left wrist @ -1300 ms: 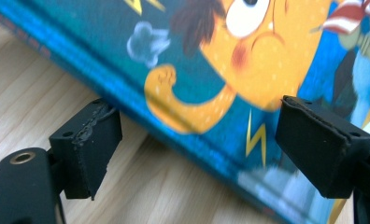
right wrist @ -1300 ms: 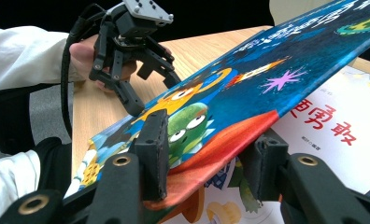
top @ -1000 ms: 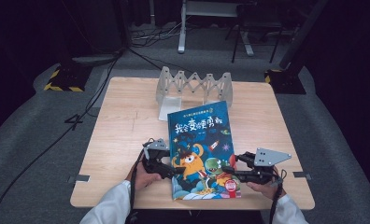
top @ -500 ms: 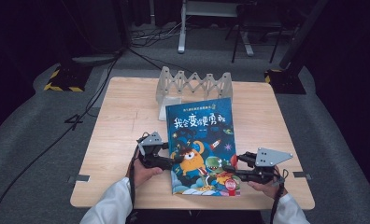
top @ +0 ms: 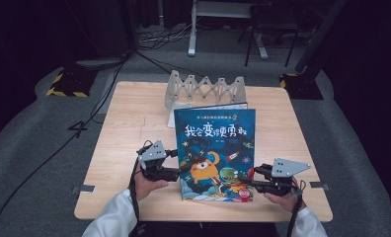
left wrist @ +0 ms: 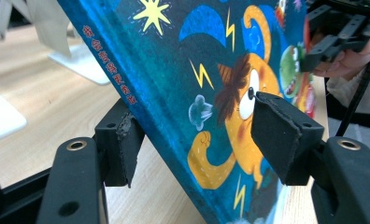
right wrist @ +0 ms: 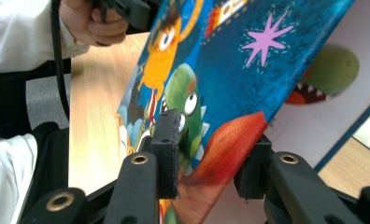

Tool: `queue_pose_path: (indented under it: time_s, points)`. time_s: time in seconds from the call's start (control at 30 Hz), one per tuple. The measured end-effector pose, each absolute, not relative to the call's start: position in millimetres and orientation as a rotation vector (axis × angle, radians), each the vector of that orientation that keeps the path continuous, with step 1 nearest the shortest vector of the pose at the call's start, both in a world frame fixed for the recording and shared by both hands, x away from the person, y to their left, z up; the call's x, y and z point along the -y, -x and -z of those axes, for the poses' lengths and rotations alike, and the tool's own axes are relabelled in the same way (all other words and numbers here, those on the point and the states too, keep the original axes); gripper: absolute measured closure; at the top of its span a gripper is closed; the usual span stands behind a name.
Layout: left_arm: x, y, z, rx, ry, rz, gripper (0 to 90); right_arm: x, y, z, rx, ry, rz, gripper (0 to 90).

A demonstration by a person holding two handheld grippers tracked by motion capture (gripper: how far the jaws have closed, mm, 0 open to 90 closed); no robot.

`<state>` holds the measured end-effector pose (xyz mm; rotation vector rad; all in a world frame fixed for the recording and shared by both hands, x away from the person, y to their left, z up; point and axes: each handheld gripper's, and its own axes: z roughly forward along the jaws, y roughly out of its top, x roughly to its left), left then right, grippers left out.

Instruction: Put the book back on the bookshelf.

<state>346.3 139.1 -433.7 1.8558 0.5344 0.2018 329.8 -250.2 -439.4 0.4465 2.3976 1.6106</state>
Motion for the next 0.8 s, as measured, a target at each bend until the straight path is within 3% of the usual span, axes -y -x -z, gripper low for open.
queue_pose_path:
  time_s: [0.3,0.63,0.8]
  points:
    - [-129,-337,427,-0.479,-1.849,-0.242,37.2,255,-328,446,-2.394,-0.478,-1.568,66.5]
    - [-123,-330,429,-0.381,-1.885,-0.24,62.6,257,-330,450,-2.388,-0.482,-1.52,65.4]
    - [-115,-326,432,-0.356,-1.894,-0.256,64.5,255,-328,450,-2.376,-0.466,-1.495,64.5]
